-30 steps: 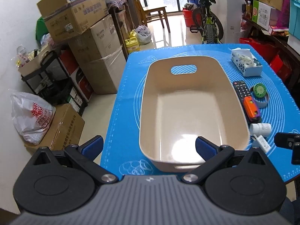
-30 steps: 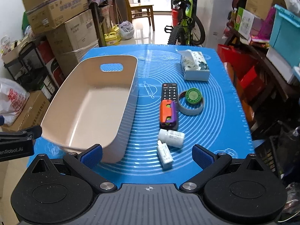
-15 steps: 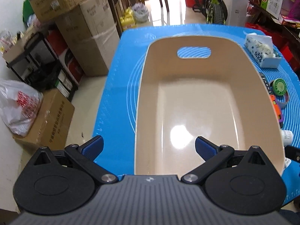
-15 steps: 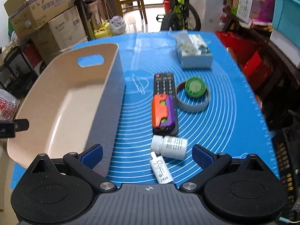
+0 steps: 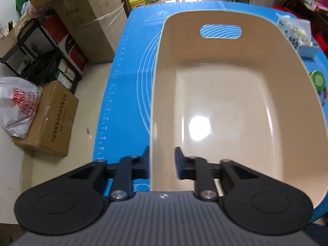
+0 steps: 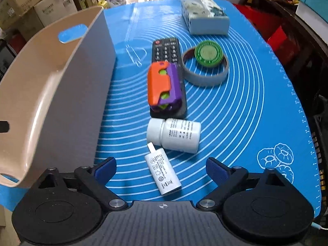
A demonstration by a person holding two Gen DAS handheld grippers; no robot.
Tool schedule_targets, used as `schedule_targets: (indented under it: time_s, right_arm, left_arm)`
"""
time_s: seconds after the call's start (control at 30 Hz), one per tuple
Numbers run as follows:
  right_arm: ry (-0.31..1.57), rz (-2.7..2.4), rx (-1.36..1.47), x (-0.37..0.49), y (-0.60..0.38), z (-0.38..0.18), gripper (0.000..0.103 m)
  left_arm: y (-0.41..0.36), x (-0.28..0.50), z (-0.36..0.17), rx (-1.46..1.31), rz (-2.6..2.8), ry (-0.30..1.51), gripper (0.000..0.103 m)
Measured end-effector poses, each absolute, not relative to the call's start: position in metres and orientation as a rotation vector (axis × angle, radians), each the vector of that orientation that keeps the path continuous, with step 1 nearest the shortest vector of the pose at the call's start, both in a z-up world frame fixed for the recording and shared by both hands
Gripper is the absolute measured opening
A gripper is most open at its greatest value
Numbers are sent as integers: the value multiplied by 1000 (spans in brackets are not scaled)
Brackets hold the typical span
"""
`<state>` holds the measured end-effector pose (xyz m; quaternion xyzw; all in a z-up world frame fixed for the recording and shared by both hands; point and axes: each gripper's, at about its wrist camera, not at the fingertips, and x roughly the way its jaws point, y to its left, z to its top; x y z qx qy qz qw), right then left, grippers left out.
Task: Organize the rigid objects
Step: 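Move the right gripper to the white USB charger and close on it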
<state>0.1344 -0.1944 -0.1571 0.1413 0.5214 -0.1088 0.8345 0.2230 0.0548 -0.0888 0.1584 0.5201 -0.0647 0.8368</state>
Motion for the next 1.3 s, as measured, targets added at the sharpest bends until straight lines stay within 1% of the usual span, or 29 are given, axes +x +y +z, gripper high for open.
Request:
schedule_targets:
  time_s: [0.03, 0.07, 0.1, 0.37, 0.47, 0.57, 0.7, 0.73, 0.77, 0.8, 0.83, 1.0, 1.3]
  right_arm:
    - [1108, -232, 299, 134, -194, -157, 91]
    - [1109, -232, 299, 134, -194, -158, 91]
    - [1110, -230, 296, 135, -195, -158, 90]
    - [1131, -216, 285, 139, -191, -161, 79]
    - [1138, -207, 260, 143, -188, -161, 73]
    - [1144, -203, 243, 145, -185, -164, 66]
    - [1159, -199, 241, 147, -184, -168, 53]
    - [1162, -202, 233, 147, -184, -169, 46]
    - [1165, -206, 224, 147, -184, -170, 46]
    - [1161, -209, 218, 147, -184, -171, 40]
    - [1159, -209, 219, 147, -184, -170, 38]
    - [1162, -203, 214, 146, -184, -170, 34]
    - [1123, -199, 205, 143, -179, -152, 34]
  left_arm:
    - [56, 224, -89, 342, -136, 1098, 18]
    - [56, 224, -89, 345, -132, 1097, 14]
    - [57, 225, -89, 338, -133, 1100, 13]
    - [62, 228, -89, 305, -155, 1100, 11]
    - [63, 228, -89, 303, -157, 1102, 11]
    - [63, 229, -89, 302, -162, 1104, 11]
    - [64, 229, -89, 301, -167, 1103, 11]
    - [64, 229, -89, 301, -167, 1103, 11]
    - [64, 229, -89, 302, -167, 1103, 11]
    - [64, 229, -89, 303, -168, 1104, 11]
    - [64, 229, -90, 303, -169, 1104, 11]
    - [65, 229, -90, 303, -176, 1105, 11]
    - [65, 230, -90, 295, -170, 1108, 11]
